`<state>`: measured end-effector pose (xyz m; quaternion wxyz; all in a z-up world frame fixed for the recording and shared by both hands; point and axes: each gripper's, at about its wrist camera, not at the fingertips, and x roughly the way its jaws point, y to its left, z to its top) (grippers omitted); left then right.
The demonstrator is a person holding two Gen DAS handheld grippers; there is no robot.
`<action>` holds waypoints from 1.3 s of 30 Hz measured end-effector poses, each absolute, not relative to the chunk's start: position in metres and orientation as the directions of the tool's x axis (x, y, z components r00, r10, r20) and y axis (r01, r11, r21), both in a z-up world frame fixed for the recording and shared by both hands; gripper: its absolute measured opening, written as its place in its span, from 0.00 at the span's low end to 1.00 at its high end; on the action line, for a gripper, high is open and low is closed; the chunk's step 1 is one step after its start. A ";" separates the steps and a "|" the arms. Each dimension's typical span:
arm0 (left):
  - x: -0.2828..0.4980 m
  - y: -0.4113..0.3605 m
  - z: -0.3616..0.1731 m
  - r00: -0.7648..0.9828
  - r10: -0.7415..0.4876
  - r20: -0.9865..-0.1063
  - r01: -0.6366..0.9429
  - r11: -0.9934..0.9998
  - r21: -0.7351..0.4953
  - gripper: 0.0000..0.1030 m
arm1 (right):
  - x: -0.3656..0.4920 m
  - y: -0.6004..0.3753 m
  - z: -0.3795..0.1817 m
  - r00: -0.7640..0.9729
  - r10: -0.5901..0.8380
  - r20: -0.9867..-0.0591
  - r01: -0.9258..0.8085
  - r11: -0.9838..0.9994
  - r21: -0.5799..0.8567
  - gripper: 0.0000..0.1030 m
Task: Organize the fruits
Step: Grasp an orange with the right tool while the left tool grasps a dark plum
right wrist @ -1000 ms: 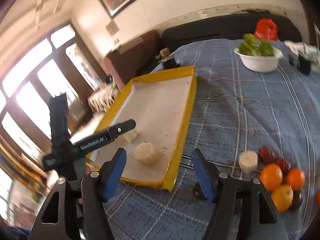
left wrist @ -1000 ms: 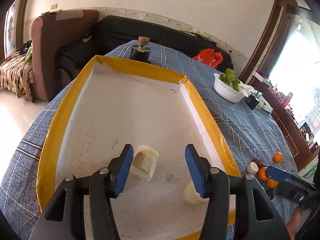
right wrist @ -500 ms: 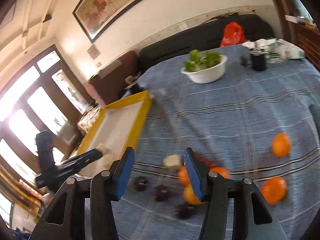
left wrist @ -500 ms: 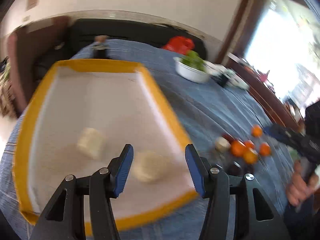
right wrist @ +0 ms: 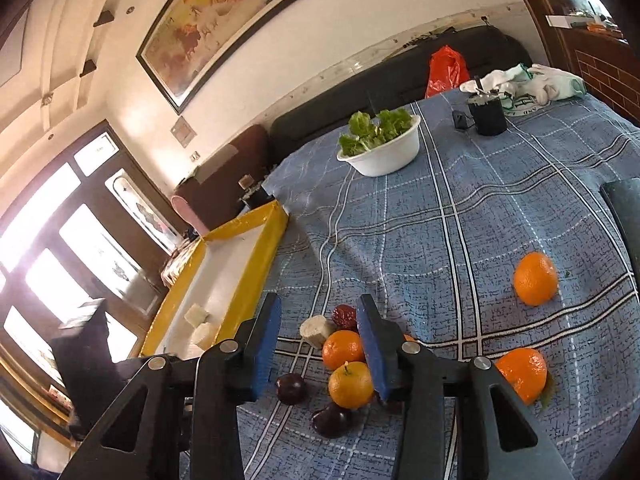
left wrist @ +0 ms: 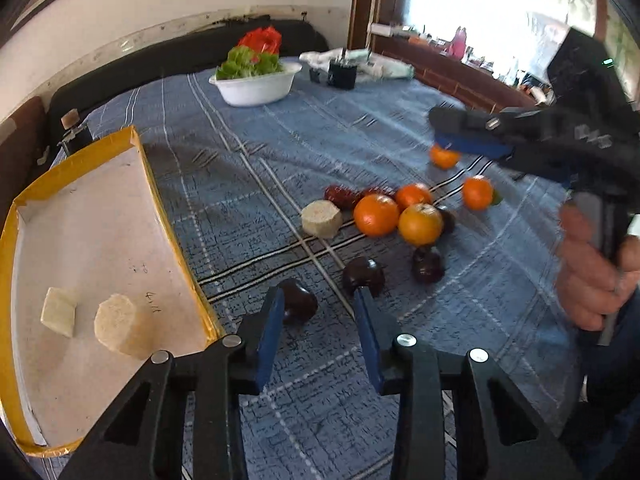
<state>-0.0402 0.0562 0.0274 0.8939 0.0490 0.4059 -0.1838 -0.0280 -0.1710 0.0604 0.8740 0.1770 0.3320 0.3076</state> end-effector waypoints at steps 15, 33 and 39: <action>-0.016 0.044 0.019 0.633 -0.120 -0.765 0.276 0.958 0.078 0.34 | -0.021 -0.194 0.060 0.639 0.616 -0.460 -0.332 0.761 0.557 0.42; -0.006 0.057 0.023 0.638 -0.189 -0.746 0.243 0.969 -0.038 0.22 | 0.013 -0.244 0.022 0.675 0.199 -0.710 0.130 0.916 0.380 0.43; -0.009 0.059 0.024 0.640 -0.251 -0.727 0.270 0.958 -0.094 0.22 | 0.024 -0.238 0.011 0.644 0.204 -0.738 0.119 0.925 0.360 0.41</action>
